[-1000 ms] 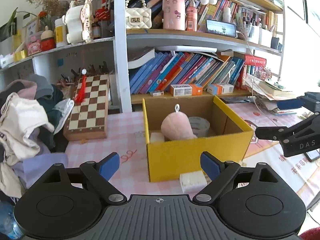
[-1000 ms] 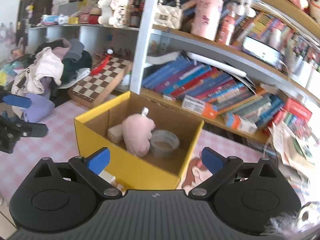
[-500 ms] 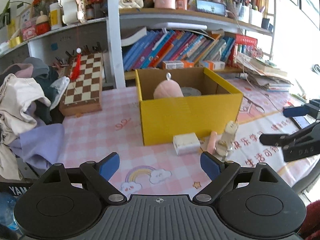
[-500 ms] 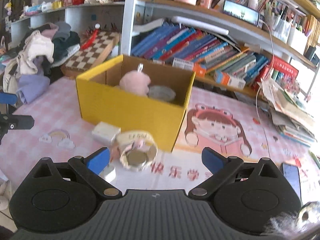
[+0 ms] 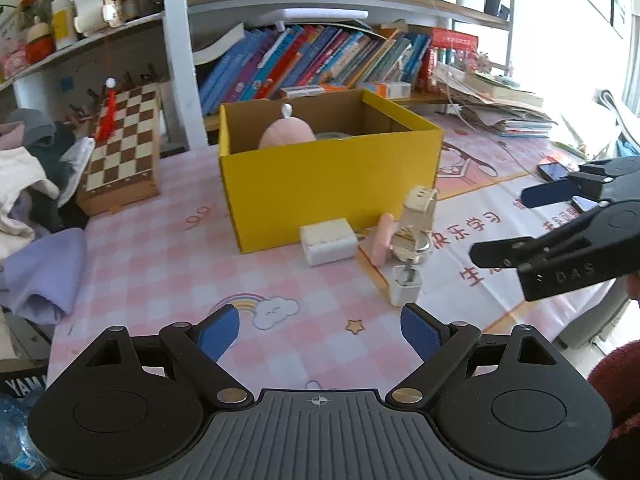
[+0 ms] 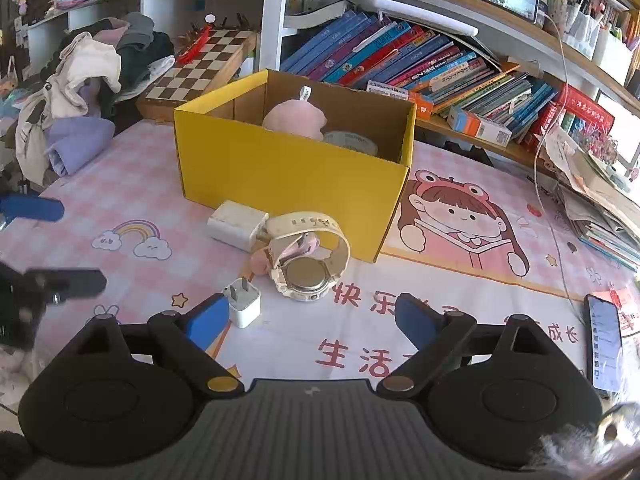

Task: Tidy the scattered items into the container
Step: 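Withdraw both tools from the box back toward the remaining table items, then grasp the white plug with the left tool while the right tool grasps the white watch, then carry the plug and watch into the yellow box and open both tools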

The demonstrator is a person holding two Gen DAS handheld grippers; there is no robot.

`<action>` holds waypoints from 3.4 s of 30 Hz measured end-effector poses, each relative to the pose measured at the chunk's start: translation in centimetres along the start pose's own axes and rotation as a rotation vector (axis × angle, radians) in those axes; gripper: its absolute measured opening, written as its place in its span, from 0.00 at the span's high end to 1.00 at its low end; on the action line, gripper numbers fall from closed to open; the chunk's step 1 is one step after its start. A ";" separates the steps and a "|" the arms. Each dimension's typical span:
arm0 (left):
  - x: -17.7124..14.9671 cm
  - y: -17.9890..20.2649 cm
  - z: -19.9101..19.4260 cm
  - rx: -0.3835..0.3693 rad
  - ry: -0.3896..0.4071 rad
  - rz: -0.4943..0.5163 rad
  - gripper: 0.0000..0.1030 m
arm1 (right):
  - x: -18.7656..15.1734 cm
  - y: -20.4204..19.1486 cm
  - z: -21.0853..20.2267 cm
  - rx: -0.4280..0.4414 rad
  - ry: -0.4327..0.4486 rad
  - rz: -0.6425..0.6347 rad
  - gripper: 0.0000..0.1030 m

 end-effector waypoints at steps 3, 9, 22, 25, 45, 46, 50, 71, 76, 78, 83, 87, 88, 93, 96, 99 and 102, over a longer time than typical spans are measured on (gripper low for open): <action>-0.3 0.7 0.1 -0.020 -0.005 0.004 0.12 | 0.1 0.2 0.2 0.001 -0.004 0.003 0.14; -0.3 1.2 0.8 -0.030 -0.016 0.003 0.12 | 0.0 0.7 0.6 0.006 -0.019 0.016 0.14; -0.8 3.6 2.7 -0.077 -0.045 0.047 0.13 | -0.4 1.2 2.2 0.040 -0.063 0.014 0.14; -1.0 3.8 3.4 -0.075 -0.055 0.051 0.13 | -0.4 1.3 2.6 0.051 -0.069 0.013 0.16; -1.8 6.1 8.1 -0.111 -0.156 0.060 0.30 | -0.2 1.3 7.9 0.204 -0.141 -0.043 0.18; -1.9 6.3 8.3 -0.113 -0.162 0.061 0.34 | -0.2 1.3 8.1 0.210 -0.145 -0.045 0.19; -2.0 6.6 9.1 -0.114 -0.175 0.057 0.40 | -0.2 1.5 9.0 0.229 -0.157 -0.051 0.20; -2.2 7.3 11.4 -0.121 -0.191 0.070 0.77 | -0.7 0.9 12.5 0.316 -0.217 -0.078 0.29; -2.0 6.0 10.7 -0.095 -0.183 0.029 0.77 | -0.9 0.7 12.6 0.325 -0.220 -0.072 0.36; -1.9 5.3 10.3 -0.083 -0.180 0.002 0.77 | -0.9 0.7 12.6 0.323 -0.219 -0.067 0.37; -1.3 3.9 9.5 -0.056 -0.160 -0.040 0.77 | -1.0 0.8 12.3 0.319 -0.225 -0.062 0.40; -0.5 3.3 9.0 -0.055 -0.138 -0.061 0.77 | -0.8 1.0 11.4 0.325 -0.230 -0.065 0.41; -0.3 3.3 8.8 -0.054 -0.133 -0.066 0.77 | -0.7 1.1 11.2 0.324 -0.226 -0.064 0.41; 1.2 3.0 8.1 -0.057 -0.094 -0.064 0.77 | 0.2 1.9 9.8 0.324 -0.209 -0.050 0.41; 2.5 3.1 7.7 -0.059 -0.061 -0.052 0.77 | 0.7 2.1 8.7 0.336 -0.194 -0.044 0.41; 4.0 3.0 7.1 -0.064 -0.018 -0.058 0.77 | 2.1 2.2 7.4 0.352 -0.153 -0.030 0.41; 5.9 2.4 6.4 -0.060 0.032 -0.077 0.77 | 3.9 2.6 6.2 0.361 -0.105 -0.013 0.41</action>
Point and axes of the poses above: each gripper's, at about its wrist camera, not at the fingertips, and z roughly the way its jaws point, y to its right, x to its top, the point moved 10 cm from there along z, roughly the way its jaws point, and after that the axes turned 12 degrees about y, right-handed, at the moved point
